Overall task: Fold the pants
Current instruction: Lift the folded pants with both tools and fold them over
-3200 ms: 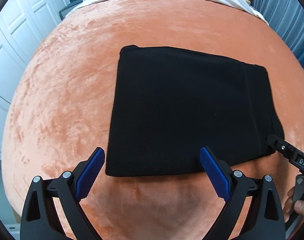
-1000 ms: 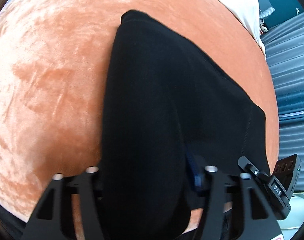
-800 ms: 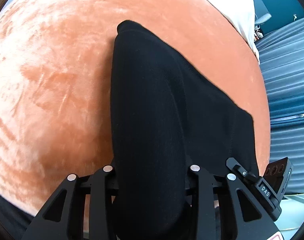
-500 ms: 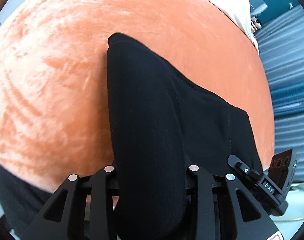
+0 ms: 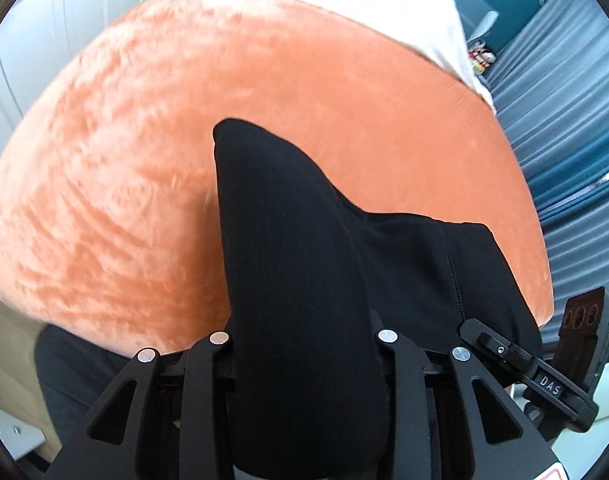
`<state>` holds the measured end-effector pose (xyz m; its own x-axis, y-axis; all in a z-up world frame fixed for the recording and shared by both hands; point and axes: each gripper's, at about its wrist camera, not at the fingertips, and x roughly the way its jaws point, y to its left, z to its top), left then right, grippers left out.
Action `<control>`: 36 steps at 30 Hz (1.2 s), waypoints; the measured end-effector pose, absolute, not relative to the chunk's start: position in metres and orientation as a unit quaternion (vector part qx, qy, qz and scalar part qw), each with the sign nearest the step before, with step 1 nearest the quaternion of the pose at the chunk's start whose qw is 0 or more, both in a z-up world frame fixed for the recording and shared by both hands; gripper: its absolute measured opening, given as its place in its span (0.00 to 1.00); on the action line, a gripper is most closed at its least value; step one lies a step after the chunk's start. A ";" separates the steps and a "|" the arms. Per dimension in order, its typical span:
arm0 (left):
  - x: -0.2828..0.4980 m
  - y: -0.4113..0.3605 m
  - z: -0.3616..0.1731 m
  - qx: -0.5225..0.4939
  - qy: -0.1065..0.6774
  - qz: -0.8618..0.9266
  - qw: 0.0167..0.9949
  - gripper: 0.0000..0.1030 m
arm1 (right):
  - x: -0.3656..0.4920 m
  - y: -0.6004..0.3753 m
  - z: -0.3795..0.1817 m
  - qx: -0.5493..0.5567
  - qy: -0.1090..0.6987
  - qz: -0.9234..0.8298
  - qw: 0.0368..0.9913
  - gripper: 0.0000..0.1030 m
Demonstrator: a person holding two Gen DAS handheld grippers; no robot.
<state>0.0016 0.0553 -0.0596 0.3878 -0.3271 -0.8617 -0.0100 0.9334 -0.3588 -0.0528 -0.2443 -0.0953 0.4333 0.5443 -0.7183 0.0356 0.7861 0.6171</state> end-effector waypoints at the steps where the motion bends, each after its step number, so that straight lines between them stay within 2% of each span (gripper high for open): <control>1: -0.001 0.055 -0.050 -0.148 0.534 -0.098 0.827 0.29 | -0.055 -0.247 -0.090 0.283 0.502 0.164 0.801 0.37; 6: -0.005 0.054 -0.002 -0.137 0.481 -0.110 0.859 0.29 | -0.058 -0.247 -0.046 0.278 0.455 0.180 0.826 0.37; 12: 0.006 0.053 0.066 -0.136 0.400 -0.128 0.897 0.29 | -0.039 -0.255 0.026 0.264 0.357 0.212 0.871 0.37; 23: 0.094 0.043 0.175 -0.111 0.248 -0.145 0.951 0.29 | 0.052 -0.270 0.136 0.223 0.204 0.242 0.922 0.37; 30: 0.173 0.034 0.194 -0.105 0.204 -0.141 0.963 0.29 | 0.129 -0.281 0.161 0.213 0.155 0.241 0.934 0.37; 36: 0.264 0.029 0.159 -0.118 0.196 -0.146 0.962 0.30 | 0.219 -0.300 0.127 0.248 0.151 0.245 0.925 0.37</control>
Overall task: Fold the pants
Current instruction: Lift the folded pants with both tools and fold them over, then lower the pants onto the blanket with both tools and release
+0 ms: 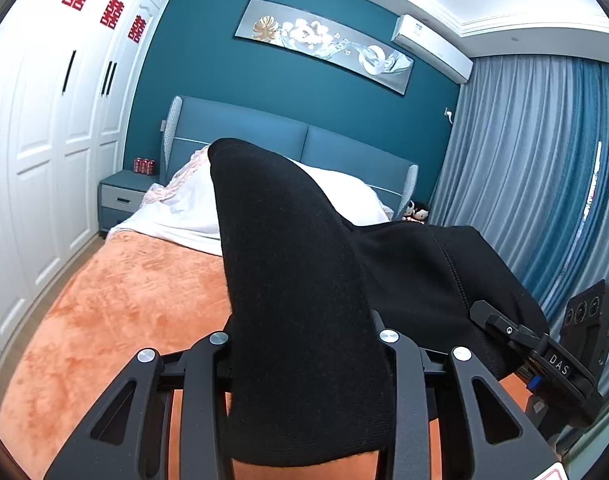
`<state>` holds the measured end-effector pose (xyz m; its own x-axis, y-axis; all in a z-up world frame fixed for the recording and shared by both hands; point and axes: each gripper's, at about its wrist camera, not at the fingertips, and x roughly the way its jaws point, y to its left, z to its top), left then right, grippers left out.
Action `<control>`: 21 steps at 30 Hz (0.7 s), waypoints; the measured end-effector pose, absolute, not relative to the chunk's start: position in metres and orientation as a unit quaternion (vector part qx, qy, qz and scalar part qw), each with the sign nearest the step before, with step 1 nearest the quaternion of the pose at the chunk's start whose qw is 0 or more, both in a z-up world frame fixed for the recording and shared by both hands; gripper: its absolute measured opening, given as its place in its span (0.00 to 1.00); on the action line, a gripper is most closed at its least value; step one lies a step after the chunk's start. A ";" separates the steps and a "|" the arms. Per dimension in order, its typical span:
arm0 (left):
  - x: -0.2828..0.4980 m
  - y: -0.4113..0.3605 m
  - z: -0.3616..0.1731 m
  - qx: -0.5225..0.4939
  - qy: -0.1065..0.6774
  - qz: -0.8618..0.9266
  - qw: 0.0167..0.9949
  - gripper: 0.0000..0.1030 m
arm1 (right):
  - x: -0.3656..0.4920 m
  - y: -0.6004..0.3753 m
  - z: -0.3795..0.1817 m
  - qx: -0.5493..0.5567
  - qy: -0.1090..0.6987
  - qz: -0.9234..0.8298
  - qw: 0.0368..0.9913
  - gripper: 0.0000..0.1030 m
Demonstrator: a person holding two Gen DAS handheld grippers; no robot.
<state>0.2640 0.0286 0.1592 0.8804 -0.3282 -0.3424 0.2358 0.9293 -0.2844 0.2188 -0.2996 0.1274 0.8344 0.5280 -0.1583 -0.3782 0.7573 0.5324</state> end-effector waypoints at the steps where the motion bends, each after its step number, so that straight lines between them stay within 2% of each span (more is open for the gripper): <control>1: 0.279 0.027 0.150 -0.119 0.201 -0.147 0.961 0.30 | 0.237 -0.304 0.116 0.255 0.155 0.244 0.923 0.37; 6: 0.360 0.021 0.067 -0.141 0.270 -0.146 0.941 0.31 | 0.317 -0.320 0.035 0.274 0.204 0.237 0.909 0.37; 11: 0.425 0.014 -0.054 -0.151 0.363 -0.130 0.910 0.31 | 0.370 -0.327 -0.074 0.295 0.280 0.209 0.889 0.37; 17: 0.446 0.013 -0.173 -0.150 0.441 -0.112 0.878 0.31 | 0.395 -0.334 -0.202 0.334 0.363 0.172 0.853 0.37; 20: 0.441 0.019 -0.204 -0.151 0.440 -0.110 0.878 0.39 | 0.389 -0.336 -0.240 0.340 0.378 0.167 0.845 0.40; 21: 0.436 0.021 -0.214 -0.144 0.442 -0.110 0.879 0.44 | 0.385 -0.339 -0.250 0.343 0.381 0.163 0.843 0.46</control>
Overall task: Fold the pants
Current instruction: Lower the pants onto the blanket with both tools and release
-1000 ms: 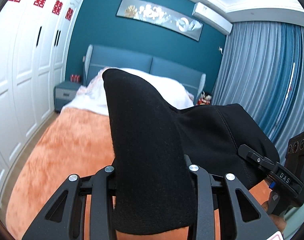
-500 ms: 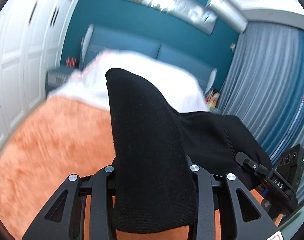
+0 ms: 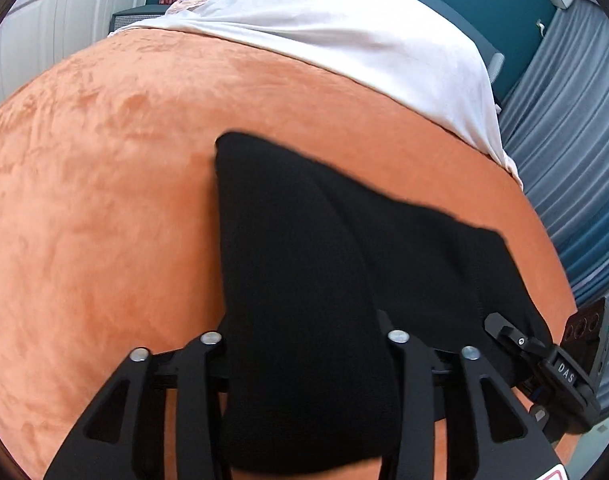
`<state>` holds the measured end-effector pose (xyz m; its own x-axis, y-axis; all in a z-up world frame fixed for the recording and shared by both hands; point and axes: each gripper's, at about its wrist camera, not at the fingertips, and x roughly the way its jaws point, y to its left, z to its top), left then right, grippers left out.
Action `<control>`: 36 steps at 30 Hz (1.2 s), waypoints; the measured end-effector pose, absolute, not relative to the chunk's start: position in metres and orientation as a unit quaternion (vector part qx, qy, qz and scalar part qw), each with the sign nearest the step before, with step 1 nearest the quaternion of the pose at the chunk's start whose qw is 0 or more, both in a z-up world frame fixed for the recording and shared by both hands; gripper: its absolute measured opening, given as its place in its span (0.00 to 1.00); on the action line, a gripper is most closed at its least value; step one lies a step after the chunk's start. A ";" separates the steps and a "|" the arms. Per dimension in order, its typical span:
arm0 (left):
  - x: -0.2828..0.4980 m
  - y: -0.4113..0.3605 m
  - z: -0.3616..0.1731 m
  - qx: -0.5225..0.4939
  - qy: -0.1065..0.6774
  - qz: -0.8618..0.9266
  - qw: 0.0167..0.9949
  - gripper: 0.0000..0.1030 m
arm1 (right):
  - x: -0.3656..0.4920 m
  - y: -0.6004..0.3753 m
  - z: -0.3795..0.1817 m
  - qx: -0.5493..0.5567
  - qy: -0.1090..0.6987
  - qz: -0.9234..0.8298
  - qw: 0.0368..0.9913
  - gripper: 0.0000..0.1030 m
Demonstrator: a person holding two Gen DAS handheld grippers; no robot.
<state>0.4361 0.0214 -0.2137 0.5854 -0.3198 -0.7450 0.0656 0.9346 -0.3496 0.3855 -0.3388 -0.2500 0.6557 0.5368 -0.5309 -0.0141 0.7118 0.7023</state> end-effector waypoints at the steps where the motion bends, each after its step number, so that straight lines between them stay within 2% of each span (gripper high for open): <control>1: 0.432 0.023 -0.221 -0.144 0.447 -0.108 0.876 0.47 | 0.381 -0.338 -0.256 0.344 0.388 0.158 0.840 0.49; 3: 0.426 0.030 -0.232 -0.161 0.450 -0.111 0.871 0.65 | 0.375 -0.337 -0.258 0.343 0.386 0.156 0.842 0.51; 4: 0.423 0.038 -0.237 -0.180 0.448 -0.110 0.869 0.68 | 0.375 -0.333 -0.257 0.335 0.392 0.155 0.843 0.56; 8: 0.404 0.059 -0.221 -0.198 0.450 -0.103 0.864 0.67 | 0.362 -0.349 -0.248 0.345 0.403 0.145 0.835 0.65; 9: 0.394 0.063 -0.210 -0.183 0.441 -0.098 0.873 0.67 | 0.354 -0.361 -0.245 0.356 0.397 0.131 0.836 0.75; 10: 0.380 0.071 -0.196 -0.160 0.426 -0.084 0.886 0.67 | 0.339 -0.377 -0.238 0.370 0.385 0.100 0.840 0.81; 11: 0.371 0.079 -0.185 -0.143 0.415 -0.071 0.896 0.66 | 0.322 -0.394 -0.228 0.376 0.367 0.068 0.848 0.80; 12: 0.364 0.085 -0.171 -0.127 0.402 -0.060 0.905 0.66 | 0.313 -0.404 -0.218 0.376 0.352 0.052 0.856 0.74; 13: 0.358 0.088 -0.151 -0.103 0.385 -0.040 0.916 0.66 | 0.302 -0.411 -0.198 0.365 0.330 0.056 0.869 0.56; 14: 0.360 0.085 -0.138 -0.088 0.378 -0.036 0.921 0.62 | 0.303 -0.408 -0.182 0.342 0.329 0.061 0.878 0.52; 17: 0.393 0.052 -0.104 -0.045 0.375 -0.023 0.926 0.62 | 0.334 -0.358 -0.138 0.254 0.340 0.101 0.900 0.45; 19: 0.433 0.017 -0.098 -0.017 0.381 -0.019 0.924 0.62 | 0.366 -0.315 -0.129 0.201 0.356 0.120 0.905 0.44; 21: 0.462 0.001 -0.110 -0.017 0.401 -0.021 0.915 0.63 | 0.406 -0.282 -0.140 0.185 0.378 0.127 0.898 0.44; 25: 0.528 -0.012 -0.183 -0.005 0.497 0.000 0.868 0.63 | 0.458 -0.284 -0.191 0.173 0.426 0.070 0.885 0.40; 26: 0.538 -0.005 -0.204 0.004 0.517 0.017 0.856 0.74 | 0.467 -0.294 -0.207 0.172 0.440 0.050 0.880 0.31; 27: 0.545 0.006 -0.222 -0.016 0.535 0.006 0.845 0.88 | 0.472 -0.309 -0.225 0.183 0.452 0.035 0.872 0.17; 28: 0.545 0.018 -0.232 -0.041 0.535 0.003 0.844 0.95 | 0.471 -0.332 -0.240 0.241 0.441 0.049 0.863 0.07; 29: 0.543 0.032 -0.237 -0.076 0.527 0.000 0.846 0.95 | 0.471 -0.352 -0.248 0.297 0.435 0.047 0.848 0.00; 30: 0.540 0.045 -0.240 -0.126 0.526 -0.011 0.841 0.95 | 0.472 -0.364 -0.253 0.333 0.440 0.047 0.833 0.00; 32: 0.534 0.047 -0.232 -0.127 0.518 -0.008 0.846 0.95 | 0.471 -0.364 -0.247 0.337 0.450 0.046 0.826 0.00; 34: 0.519 0.040 -0.211 -0.089 0.493 -0.004 0.865 0.88 | 0.457 -0.344 -0.213 0.272 0.431 0.050 0.859 0.06; 36: 0.492 0.036 -0.187 -0.064 0.460 -0.008 0.885 0.85 | 0.428 -0.321 -0.186 0.225 0.404 0.091 0.882 0.06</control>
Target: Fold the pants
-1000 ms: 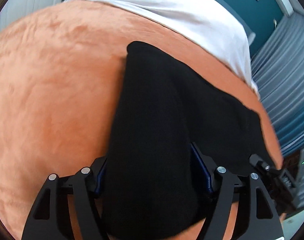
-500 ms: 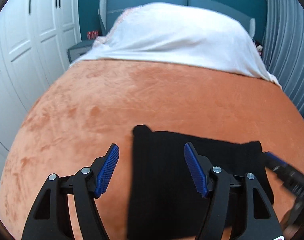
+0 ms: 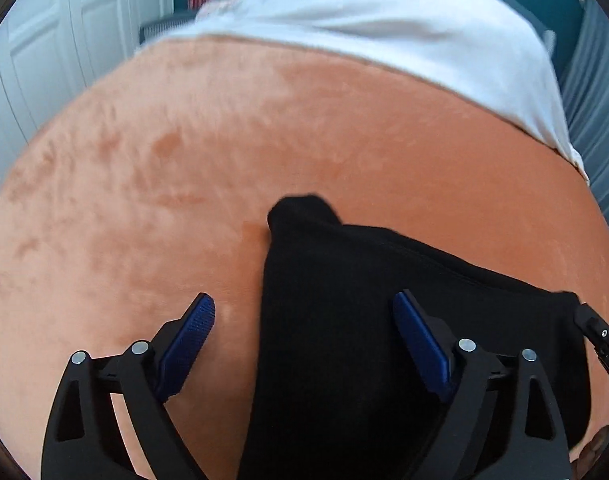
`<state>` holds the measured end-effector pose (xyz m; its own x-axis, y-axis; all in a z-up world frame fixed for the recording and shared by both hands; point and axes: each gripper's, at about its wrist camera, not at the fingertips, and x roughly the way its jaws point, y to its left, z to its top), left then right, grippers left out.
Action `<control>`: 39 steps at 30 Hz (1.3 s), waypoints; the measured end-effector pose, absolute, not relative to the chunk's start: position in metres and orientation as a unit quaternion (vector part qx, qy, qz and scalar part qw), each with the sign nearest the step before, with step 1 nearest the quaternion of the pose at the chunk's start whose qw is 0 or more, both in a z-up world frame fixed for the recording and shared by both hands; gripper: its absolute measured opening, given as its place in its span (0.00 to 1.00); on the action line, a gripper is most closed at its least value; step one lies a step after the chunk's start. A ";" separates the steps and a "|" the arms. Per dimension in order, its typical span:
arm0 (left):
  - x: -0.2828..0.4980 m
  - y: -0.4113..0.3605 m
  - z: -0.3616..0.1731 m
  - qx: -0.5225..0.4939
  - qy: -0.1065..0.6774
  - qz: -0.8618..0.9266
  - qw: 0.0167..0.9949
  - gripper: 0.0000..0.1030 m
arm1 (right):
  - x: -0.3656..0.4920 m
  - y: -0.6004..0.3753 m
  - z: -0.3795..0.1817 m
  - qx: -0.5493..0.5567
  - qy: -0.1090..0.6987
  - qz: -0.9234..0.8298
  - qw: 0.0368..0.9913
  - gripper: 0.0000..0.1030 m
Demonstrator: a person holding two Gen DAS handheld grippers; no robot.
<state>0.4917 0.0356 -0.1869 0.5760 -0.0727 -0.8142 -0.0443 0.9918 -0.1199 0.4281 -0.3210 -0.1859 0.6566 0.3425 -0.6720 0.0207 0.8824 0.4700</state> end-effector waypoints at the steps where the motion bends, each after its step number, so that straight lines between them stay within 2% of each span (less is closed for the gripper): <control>1: 0.479 0.032 -0.180 -0.051 0.451 -0.010 0.891 0.85 | 0.423 -0.315 -0.183 0.209 0.401 0.092 0.887 0.06; 3: 0.448 0.025 -0.174 -0.015 0.440 -0.015 0.898 0.85 | 0.413 -0.308 -0.195 0.165 0.414 0.077 0.892 0.07; 4: 0.437 0.020 -0.177 0.007 0.450 -0.018 0.893 0.85 | 0.416 -0.316 -0.221 0.166 0.447 0.073 0.876 0.04; 6: 0.409 0.023 -0.182 0.029 0.462 -0.028 0.886 0.81 | 0.410 -0.334 -0.219 0.228 0.436 0.079 0.867 0.00; 7: 0.402 0.024 -0.182 0.030 0.463 -0.036 0.885 0.80 | 0.399 -0.342 -0.204 0.244 0.432 0.064 0.866 0.08; 10: 0.373 0.019 -0.182 0.037 0.461 -0.063 0.884 0.81 | 0.360 -0.334 -0.168 0.203 0.397 0.087 0.891 0.10; 12: 0.377 0.011 -0.194 0.050 0.476 -0.067 0.875 0.81 | 0.343 -0.317 -0.176 0.138 0.426 0.091 0.889 0.12; 14: 0.385 0.009 -0.219 0.062 0.504 -0.055 0.860 0.85 | 0.347 -0.307 -0.201 0.083 0.465 0.075 0.878 0.09; 15: 0.387 0.011 -0.227 0.052 0.510 -0.053 0.857 0.92 | 0.346 -0.308 -0.211 0.082 0.468 0.077 0.877 0.06; 16: 0.390 0.019 -0.231 0.027 0.511 -0.053 0.857 0.94 | 0.344 -0.315 -0.213 0.094 0.458 0.078 0.880 0.02; 17: 0.391 0.026 -0.231 0.006 0.518 -0.056 0.854 0.95 | 0.344 -0.318 -0.208 0.102 0.462 0.073 0.878 0.01; 18: 0.390 0.030 -0.228 -0.009 0.522 -0.058 0.851 0.89 | 0.341 -0.319 -0.197 0.113 0.463 0.064 0.877 0.01; 20: 0.383 0.034 -0.213 -0.006 0.516 -0.051 0.855 0.79 | 0.332 -0.313 -0.178 0.105 0.448 0.057 0.886 0.08; 23: 0.376 0.025 -0.210 0.042 0.512 -0.036 0.857 0.79 | 0.317 -0.297 -0.177 0.048 0.458 0.070 0.885 0.07; 25: 0.380 0.023 -0.222 0.055 0.522 -0.029 0.851 0.82 | 0.321 -0.295 -0.201 0.002 0.489 0.044 0.871 0.01; 28: 0.383 0.023 -0.221 0.044 0.527 -0.021 0.849 0.82 | 0.324 -0.304 -0.210 0.044 0.486 0.046 0.872 0.00; 31: 0.379 0.022 -0.210 0.056 0.528 -0.018 0.847 0.79 | 0.323 -0.308 -0.197 0.068 0.495 0.036 0.866 0.00; 35: 0.360 0.015 -0.186 0.073 0.516 -0.021 0.853 0.78 | 0.309 -0.310 -0.177 0.092 0.485 0.027 0.869 0.08; 39: 0.336 0.007 -0.157 0.070 0.502 -0.033 0.862 0.78 | 0.284 -0.309 -0.165 0.119 0.474 0.030 0.872 0.08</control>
<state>0.3358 0.0067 -0.1565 0.4946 0.0139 -0.8690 0.1271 0.9880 0.0881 0.2836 -0.3093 -0.1646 0.5485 0.1659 -0.8195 0.0596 0.9699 0.2362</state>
